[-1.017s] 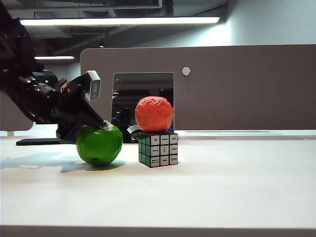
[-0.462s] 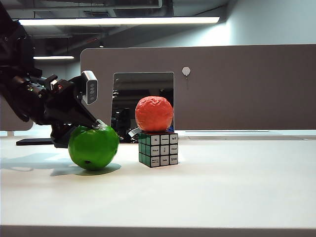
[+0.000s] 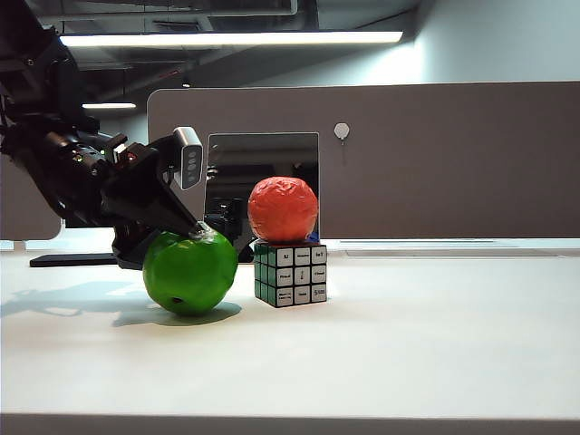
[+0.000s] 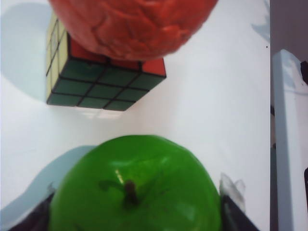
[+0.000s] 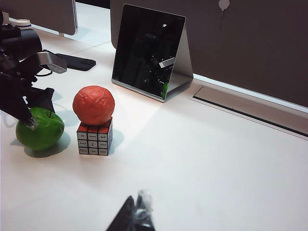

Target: Move all the fruits on the tabletop near the face of the Rubik's cube that has the color most similar to each fruit.

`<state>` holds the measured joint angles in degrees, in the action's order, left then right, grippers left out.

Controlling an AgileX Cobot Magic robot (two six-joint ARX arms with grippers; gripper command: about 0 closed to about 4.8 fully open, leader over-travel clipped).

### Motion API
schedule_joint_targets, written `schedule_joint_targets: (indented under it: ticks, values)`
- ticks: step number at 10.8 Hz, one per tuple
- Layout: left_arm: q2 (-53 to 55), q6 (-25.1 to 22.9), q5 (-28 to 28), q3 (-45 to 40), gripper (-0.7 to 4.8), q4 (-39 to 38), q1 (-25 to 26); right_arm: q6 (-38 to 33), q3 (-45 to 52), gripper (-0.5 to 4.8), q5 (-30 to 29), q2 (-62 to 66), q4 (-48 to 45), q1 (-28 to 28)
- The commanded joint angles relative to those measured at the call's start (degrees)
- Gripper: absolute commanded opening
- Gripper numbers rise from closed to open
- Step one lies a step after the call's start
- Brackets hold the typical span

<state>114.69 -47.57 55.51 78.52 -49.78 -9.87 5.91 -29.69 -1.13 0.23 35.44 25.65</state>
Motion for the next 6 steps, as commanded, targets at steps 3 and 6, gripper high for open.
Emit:
schedule_joint_targets:
  ticks: [3, 6]
  values:
    - [-1.4, 8.9, -8.2, -0.3, 0.27, 5.2, 0.0, 0.1, -0.3, -0.01, 0.0, 0.0, -1.0, 0.0]
    - [-1.4, 9.0, -6.7, -0.3, 0.26, 4.2, 0.0, 0.1, -0.3, -0.01, -0.1, 0.0, -1.0, 0.0]
